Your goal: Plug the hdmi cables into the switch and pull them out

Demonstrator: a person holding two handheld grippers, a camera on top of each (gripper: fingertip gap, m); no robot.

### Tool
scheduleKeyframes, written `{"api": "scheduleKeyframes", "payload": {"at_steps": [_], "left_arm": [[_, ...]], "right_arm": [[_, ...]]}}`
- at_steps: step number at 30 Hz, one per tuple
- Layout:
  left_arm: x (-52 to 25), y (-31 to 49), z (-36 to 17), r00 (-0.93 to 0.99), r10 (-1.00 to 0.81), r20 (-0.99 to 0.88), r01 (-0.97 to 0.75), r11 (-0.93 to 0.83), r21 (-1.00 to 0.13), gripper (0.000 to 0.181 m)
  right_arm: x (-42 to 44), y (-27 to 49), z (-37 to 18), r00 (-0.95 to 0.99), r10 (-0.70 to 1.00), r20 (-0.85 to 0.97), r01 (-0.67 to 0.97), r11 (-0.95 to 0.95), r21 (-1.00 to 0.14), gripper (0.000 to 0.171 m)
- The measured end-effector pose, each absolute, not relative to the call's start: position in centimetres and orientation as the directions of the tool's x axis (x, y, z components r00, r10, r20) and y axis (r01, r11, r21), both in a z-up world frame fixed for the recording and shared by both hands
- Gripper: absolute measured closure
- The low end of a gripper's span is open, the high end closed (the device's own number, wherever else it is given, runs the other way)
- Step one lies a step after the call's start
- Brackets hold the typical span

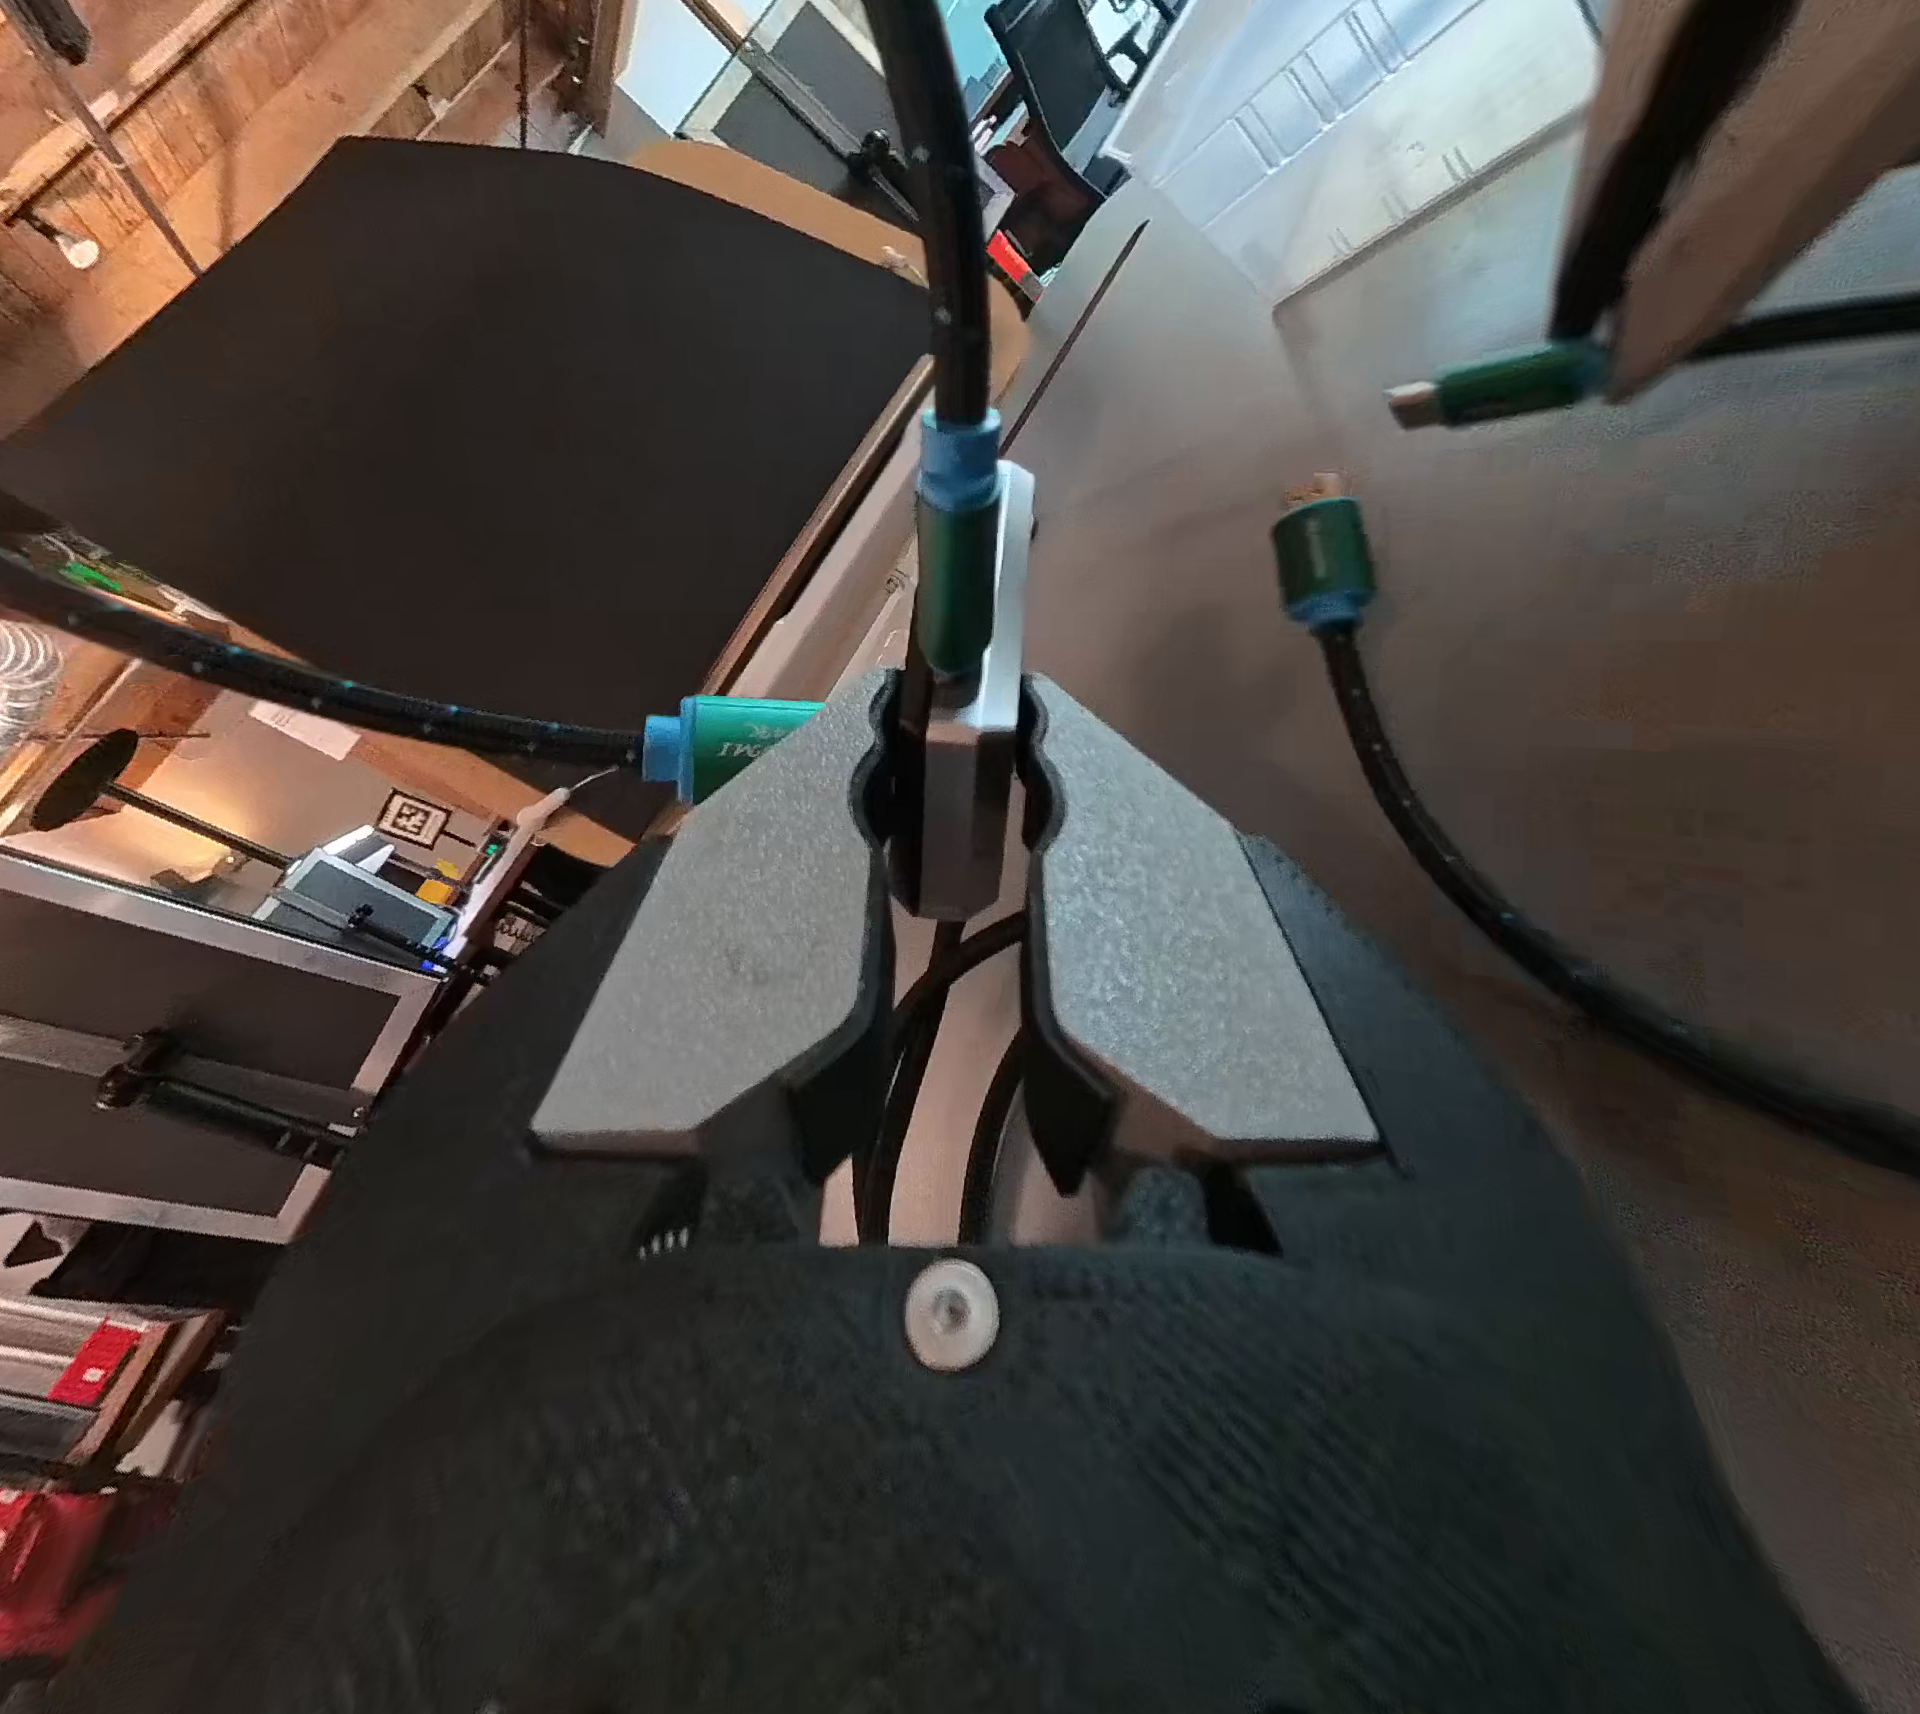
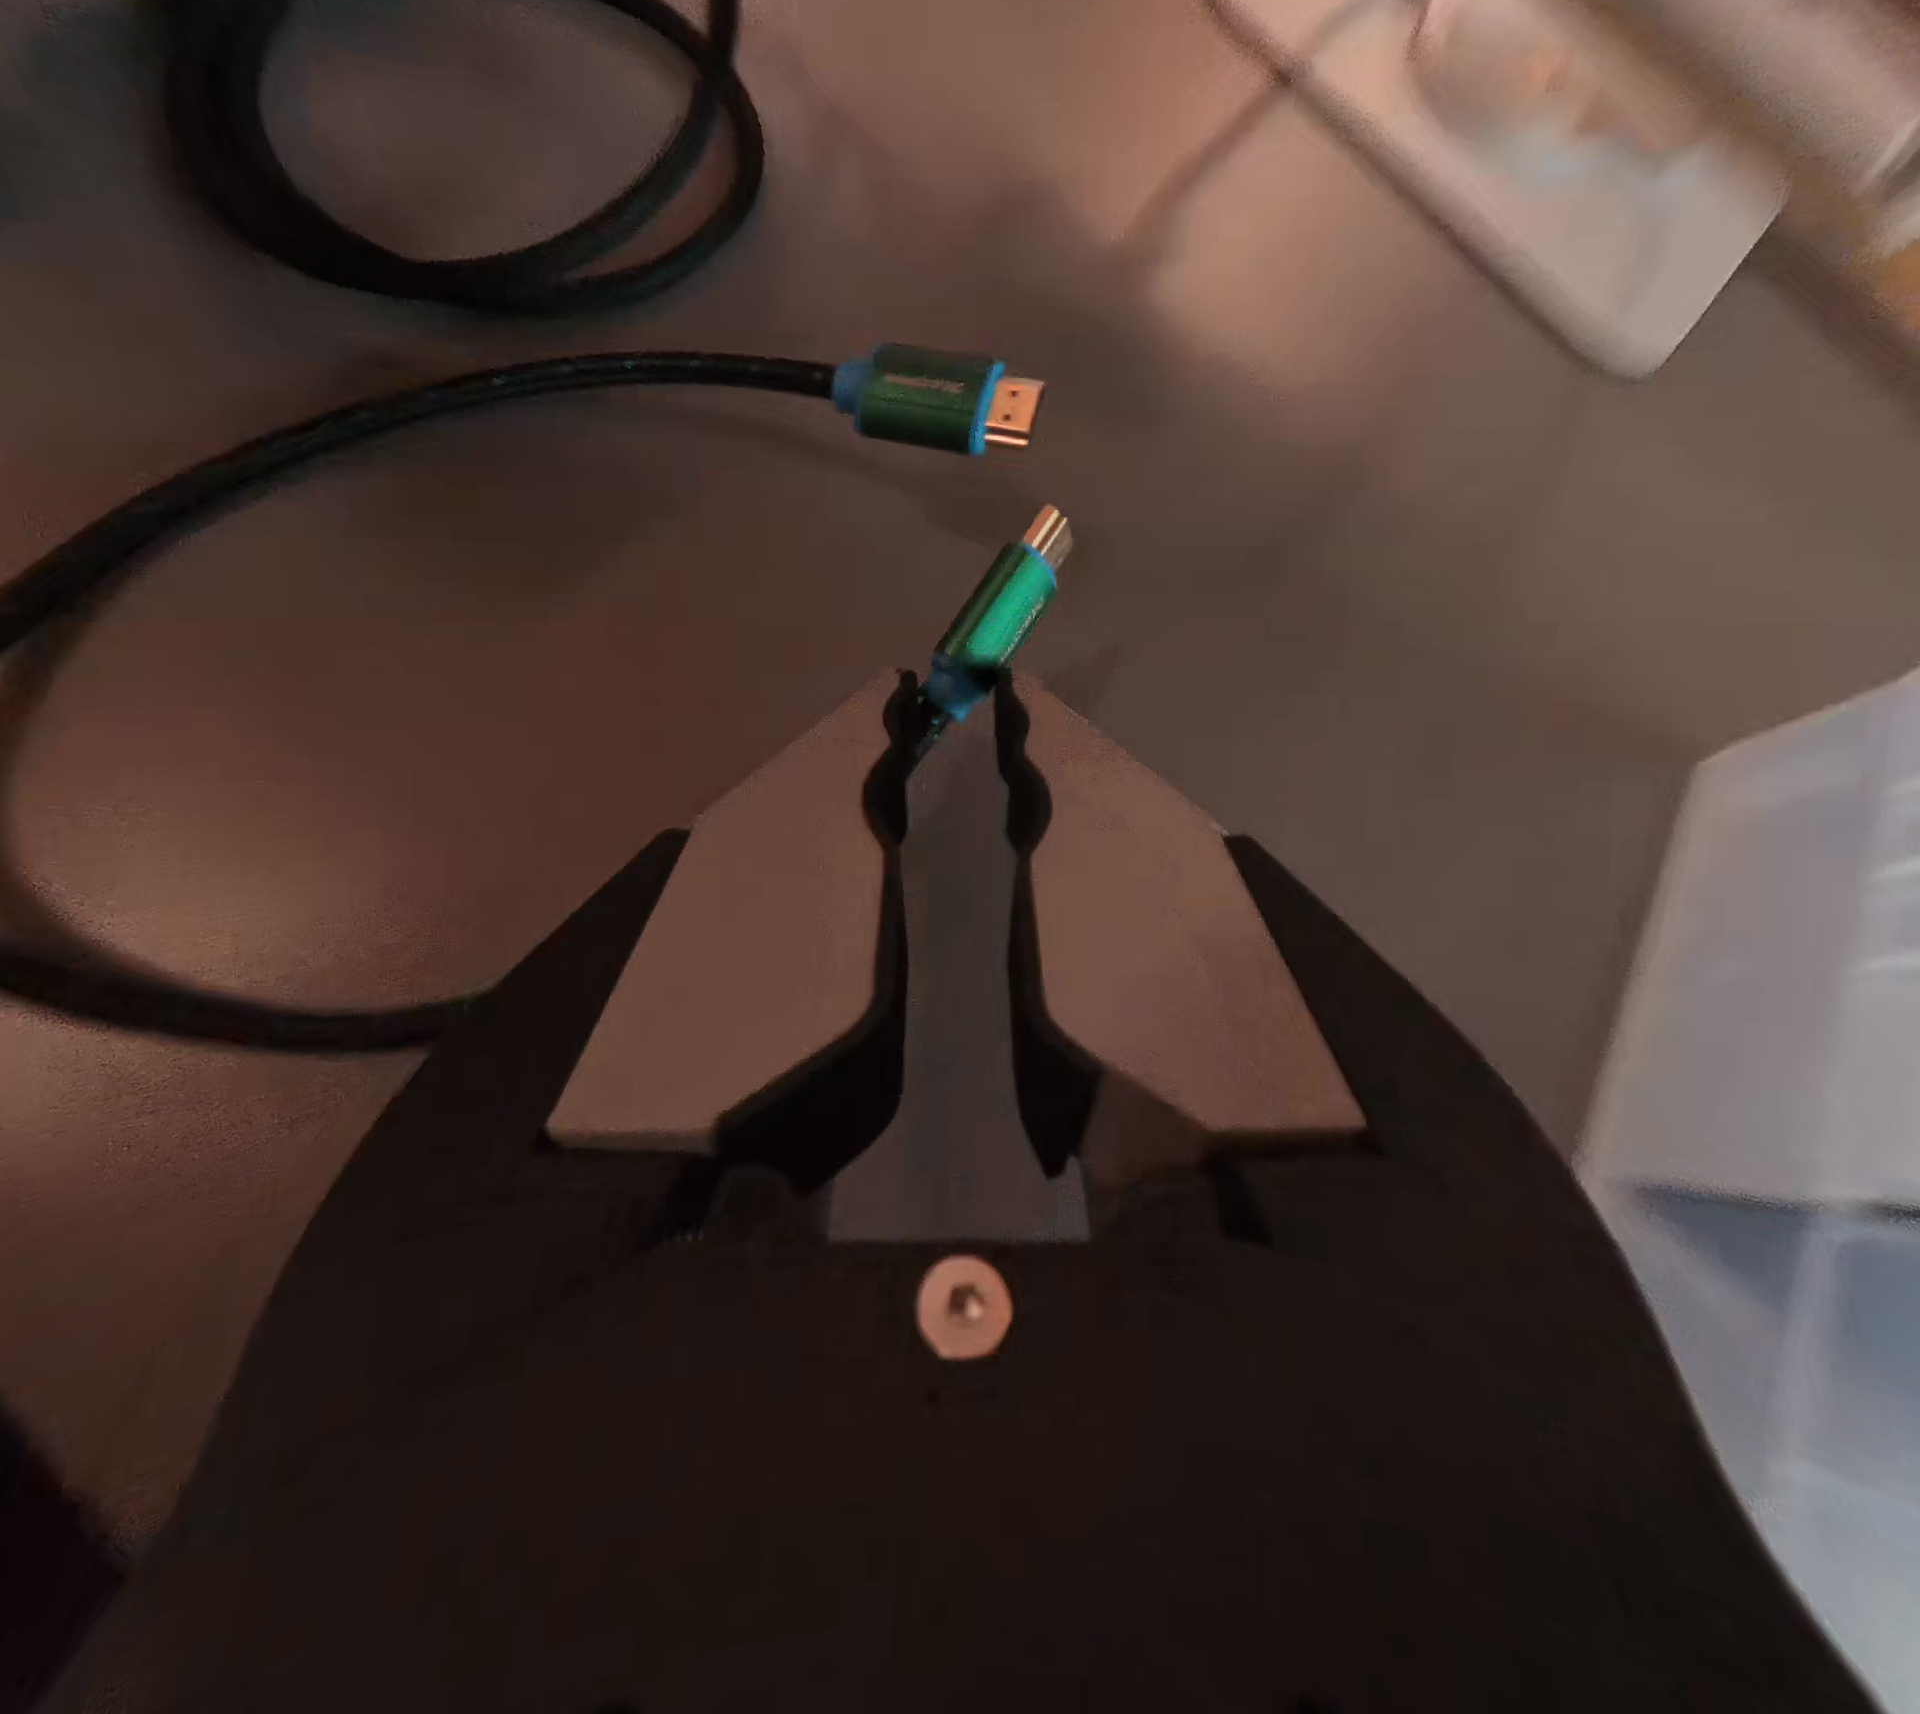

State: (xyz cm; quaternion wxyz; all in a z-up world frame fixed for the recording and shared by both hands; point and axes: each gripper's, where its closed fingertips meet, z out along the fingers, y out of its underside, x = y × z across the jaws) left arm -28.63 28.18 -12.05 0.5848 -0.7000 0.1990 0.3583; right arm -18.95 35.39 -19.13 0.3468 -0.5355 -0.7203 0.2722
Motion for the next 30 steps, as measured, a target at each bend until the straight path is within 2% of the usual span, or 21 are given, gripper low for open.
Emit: {"api": "scheduleKeyframes", "payload": {"at_steps": [1, 4, 8, 12, 18, 23, 30], "left_arm": [[-28.6, 28.2, -12.1, 0.657, 0.135, -0.741, -0.704, -0.24, -0.668, 0.162], [-28.5, 28.4, -12.2, 0.649, 0.13, -0.75, -0.712, -0.242, -0.659, 0.162], [-28.6, 28.2, -11.9, 0.656, 0.148, -0.74, -0.704, -0.234, -0.671, 0.163], [-29.0, 28.1, -11.8, 0.669, 0.161, -0.726, -0.689, -0.232, -0.687, 0.162], [-28.9, 28.1, -11.6, 0.657, 0.169, -0.734, -0.697, -0.235, -0.678, 0.162], [-29.0, 28.1, -11.5, 0.658, 0.174, -0.733, -0.695, -0.235, -0.68, 0.162], [-29.5, 27.9, -11.0, 0.654, 0.206, -0.728, -0.693, -0.222, -0.686, 0.162]], "right_arm": [[-19.4, 35.3, -18.1, -0.213, 0.922, 0.324, 0.53, 0.387, -0.755, 0.161], [-20.9, 35.0, -15.8, -0.243, 0.795, 0.556, 0.408, 0.604, -0.684, 0.164], [-22.2, 32.9, -12.7, -0.288, 0.67, 0.685, 0.195, 0.741, -0.643, 0.165], [-22.8, 32.3, -10.7, -0.247, 0.579, 0.777, 0.118, 0.814, -0.569, 0.165], [-23.3, 31.1, -11.2, -0.303, 0.758, 0.578, 0.073, 0.623, -0.779, 0.165], [-23.3, 30.6, -11.7, -0.377, 0.839, 0.393, 0.098, 0.458, -0.883, 0.165], [-23.1, 30.2, -10.9, -0.428, 0.886, 0.179, 0.1, 0.243, -0.965, 0.165]]}}
